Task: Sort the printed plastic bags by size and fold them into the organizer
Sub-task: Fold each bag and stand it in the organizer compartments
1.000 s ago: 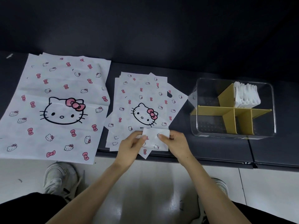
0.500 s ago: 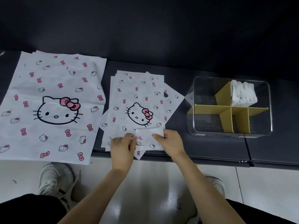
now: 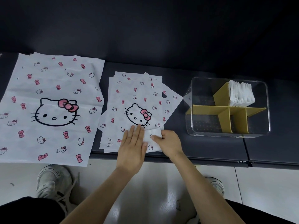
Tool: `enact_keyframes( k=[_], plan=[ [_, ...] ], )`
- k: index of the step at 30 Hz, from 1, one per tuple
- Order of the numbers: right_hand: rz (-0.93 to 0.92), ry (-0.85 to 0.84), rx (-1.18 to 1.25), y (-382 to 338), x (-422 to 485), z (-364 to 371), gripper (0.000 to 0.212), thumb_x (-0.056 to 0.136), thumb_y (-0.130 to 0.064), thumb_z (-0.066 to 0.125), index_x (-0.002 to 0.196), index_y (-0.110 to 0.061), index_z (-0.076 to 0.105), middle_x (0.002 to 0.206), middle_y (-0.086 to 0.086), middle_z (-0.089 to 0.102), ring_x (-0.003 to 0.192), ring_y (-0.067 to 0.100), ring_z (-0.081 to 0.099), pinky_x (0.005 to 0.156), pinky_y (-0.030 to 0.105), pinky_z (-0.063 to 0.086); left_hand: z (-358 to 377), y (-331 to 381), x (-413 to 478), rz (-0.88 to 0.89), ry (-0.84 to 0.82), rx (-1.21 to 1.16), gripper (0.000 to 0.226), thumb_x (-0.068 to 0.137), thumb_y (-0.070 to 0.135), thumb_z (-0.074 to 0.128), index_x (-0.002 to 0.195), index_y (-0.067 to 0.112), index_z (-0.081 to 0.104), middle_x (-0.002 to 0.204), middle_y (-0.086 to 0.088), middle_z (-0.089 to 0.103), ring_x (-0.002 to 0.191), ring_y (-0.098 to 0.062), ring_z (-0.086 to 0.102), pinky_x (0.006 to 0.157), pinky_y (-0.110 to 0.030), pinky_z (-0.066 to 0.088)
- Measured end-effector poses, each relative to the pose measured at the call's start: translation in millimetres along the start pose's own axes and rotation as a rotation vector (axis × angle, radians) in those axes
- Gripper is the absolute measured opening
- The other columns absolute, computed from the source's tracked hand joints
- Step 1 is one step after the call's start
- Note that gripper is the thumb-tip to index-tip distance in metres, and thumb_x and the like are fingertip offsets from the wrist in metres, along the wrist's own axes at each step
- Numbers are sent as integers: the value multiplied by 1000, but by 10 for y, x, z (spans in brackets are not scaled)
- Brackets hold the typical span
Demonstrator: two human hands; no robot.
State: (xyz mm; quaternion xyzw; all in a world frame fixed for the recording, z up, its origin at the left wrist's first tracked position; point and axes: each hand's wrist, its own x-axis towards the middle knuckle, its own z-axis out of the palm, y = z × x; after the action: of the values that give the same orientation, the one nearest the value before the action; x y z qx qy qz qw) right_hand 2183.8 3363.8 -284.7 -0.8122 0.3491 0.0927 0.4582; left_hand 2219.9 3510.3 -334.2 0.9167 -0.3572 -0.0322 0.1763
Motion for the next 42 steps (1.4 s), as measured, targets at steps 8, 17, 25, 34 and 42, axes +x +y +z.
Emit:
enact_keyframes(
  k=[8, 17, 25, 34, 42],
  plan=[
    [-136, 160, -326, -82, -10, 8, 44, 84, -26, 65, 125, -20, 51, 115, -3, 57, 106, 19, 53, 80, 29, 43, 21, 26, -15, -26, -50, 117, 58, 103, 33, 11, 142, -1, 36, 150, -15, 35, 141, -32, 27, 114, -48, 15],
    [-139, -78, -529, -229, 212, -179, 32, 81, -34, 69, 107, -18, 62, 112, -2, 62, 109, 18, 55, 78, 27, 42, -6, 35, -12, -34, -80, 77, 56, 103, 33, 10, 142, 0, 33, 147, -17, 38, 139, -35, 30, 111, -51, 18],
    [-155, -109, 290, -166, -187, -376, 21, 78, -8, 74, 69, -11, 56, 63, -1, 62, 63, 6, 54, 62, 20, 41, -549, 126, 180, -322, 128, -508, 49, 84, 37, 56, 122, 6, 53, 111, -4, 60, 100, -19, 57, 88, -32, 45],
    [31, -91, 1042, -20, -654, -1079, 33, 71, -9, 71, 103, -7, 63, 99, 11, 72, 90, 22, 70, 68, 28, 57, -1043, 987, 565, -575, -13, -1373, 26, 81, 12, 73, 62, 7, 56, 65, -11, 52, 66, -23, 49, 63, -33, 39],
    [6, 314, 1173, 457, -765, -1830, 17, 87, -4, 61, 103, -7, 67, 96, 10, 74, 87, 23, 71, 65, 29, 57, -893, 1941, 1070, -316, -297, -1241, 12, 85, 11, 68, 73, 8, 64, 75, -7, 67, 68, -11, 60, 57, -16, 44]
  ],
)
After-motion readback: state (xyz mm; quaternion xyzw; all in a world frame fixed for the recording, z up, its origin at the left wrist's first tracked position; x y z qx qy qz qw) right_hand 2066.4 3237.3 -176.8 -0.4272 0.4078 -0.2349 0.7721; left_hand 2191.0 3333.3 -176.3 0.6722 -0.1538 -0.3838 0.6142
